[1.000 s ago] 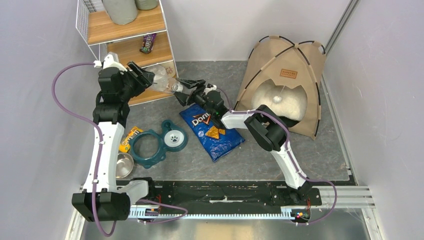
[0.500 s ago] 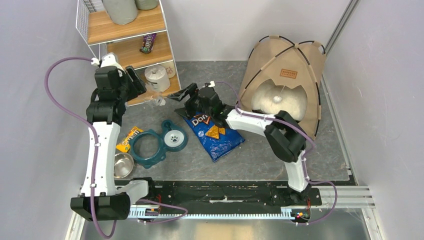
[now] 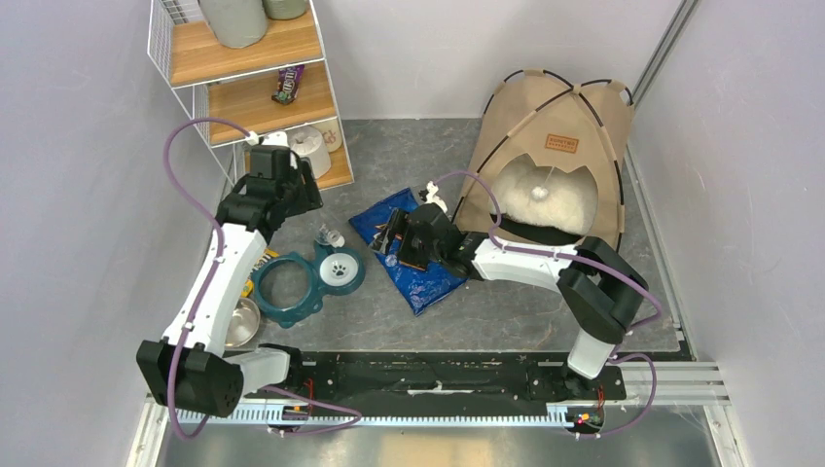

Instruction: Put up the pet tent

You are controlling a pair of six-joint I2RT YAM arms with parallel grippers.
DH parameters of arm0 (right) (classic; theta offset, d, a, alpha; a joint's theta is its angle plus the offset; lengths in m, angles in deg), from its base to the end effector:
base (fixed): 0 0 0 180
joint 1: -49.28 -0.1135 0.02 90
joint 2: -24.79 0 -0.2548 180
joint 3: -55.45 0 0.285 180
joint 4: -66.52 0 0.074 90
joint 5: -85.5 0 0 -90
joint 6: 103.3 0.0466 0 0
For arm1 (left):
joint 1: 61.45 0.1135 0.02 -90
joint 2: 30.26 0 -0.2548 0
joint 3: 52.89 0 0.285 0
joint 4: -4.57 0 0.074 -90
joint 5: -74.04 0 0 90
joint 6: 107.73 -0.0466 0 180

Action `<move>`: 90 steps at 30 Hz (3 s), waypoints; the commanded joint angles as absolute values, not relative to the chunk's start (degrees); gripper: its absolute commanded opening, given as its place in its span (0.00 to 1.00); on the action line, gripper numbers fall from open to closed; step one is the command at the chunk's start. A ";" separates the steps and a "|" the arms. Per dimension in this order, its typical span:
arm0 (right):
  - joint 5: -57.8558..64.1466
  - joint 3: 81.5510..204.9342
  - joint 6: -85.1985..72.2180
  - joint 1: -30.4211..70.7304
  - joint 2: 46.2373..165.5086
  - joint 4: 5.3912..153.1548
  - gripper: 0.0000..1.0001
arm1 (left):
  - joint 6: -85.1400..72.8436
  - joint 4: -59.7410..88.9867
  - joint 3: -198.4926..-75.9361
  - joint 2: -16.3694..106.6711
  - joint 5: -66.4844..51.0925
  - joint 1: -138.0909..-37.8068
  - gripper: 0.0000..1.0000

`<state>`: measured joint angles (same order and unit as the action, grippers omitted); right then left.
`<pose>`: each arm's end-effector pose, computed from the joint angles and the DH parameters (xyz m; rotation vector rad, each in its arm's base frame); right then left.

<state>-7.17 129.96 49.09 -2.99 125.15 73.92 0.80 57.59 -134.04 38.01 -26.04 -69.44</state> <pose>0.2606 0.3333 0.1738 0.2383 2.3541 1.0460 0.2934 -0.0329 0.3364 -0.2994 2.2389 -0.0469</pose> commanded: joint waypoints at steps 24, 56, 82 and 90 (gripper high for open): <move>-8.01 124.75 42.33 -3.48 119.18 69.89 0.86 | 0.47 52.14 -131.83 43.35 -46.18 -78.23 0.15; -7.10 124.69 43.72 -3.46 121.04 69.34 0.85 | 5.10 56.51 -124.34 40.23 -48.70 -84.37 0.12; -8.61 126.47 35.14 -6.11 122.40 69.79 0.85 | 10.30 53.44 -118.68 43.28 -54.42 -86.19 0.23; -18.19 131.66 28.56 -11.26 126.93 73.64 0.79 | 10.91 51.55 -116.71 39.96 -54.08 -88.11 0.31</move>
<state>-11.81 127.62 33.28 -9.46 125.00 72.87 6.83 45.70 -121.05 38.74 -60.84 -87.05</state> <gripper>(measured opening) 0.821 0.715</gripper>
